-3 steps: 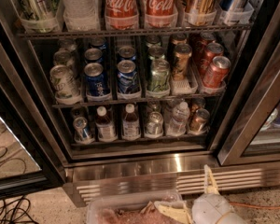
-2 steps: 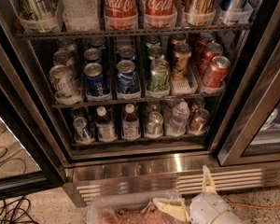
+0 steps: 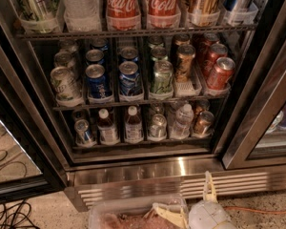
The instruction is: Pick 7up can from bottom shelf of fridge
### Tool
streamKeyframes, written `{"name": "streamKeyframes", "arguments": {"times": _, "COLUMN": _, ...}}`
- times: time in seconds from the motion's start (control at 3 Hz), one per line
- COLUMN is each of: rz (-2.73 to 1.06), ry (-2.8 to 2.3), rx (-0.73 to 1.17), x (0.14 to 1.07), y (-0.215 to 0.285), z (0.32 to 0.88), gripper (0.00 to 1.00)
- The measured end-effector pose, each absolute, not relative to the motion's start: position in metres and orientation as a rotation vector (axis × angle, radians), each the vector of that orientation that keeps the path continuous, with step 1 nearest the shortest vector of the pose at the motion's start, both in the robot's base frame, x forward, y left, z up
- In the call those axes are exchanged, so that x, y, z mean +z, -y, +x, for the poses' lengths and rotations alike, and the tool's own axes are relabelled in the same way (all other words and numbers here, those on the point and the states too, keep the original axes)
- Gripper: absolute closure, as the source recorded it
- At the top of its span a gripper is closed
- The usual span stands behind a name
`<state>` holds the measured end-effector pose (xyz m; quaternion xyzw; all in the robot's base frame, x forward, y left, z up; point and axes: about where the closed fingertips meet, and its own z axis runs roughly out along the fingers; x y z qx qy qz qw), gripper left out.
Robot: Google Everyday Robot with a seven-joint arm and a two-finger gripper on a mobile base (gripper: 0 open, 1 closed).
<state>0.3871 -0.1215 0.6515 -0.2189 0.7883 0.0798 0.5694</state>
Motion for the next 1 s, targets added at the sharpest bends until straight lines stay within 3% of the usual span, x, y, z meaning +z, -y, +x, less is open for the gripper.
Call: {"name": "streamKeyframes", "arguments": {"times": 1.0, "rz": -0.491, "ry": -1.848, "rx": 0.247, "x": 0.6390, "y": 0.1317, "z": 0.4198, "gripper": 0.00}}
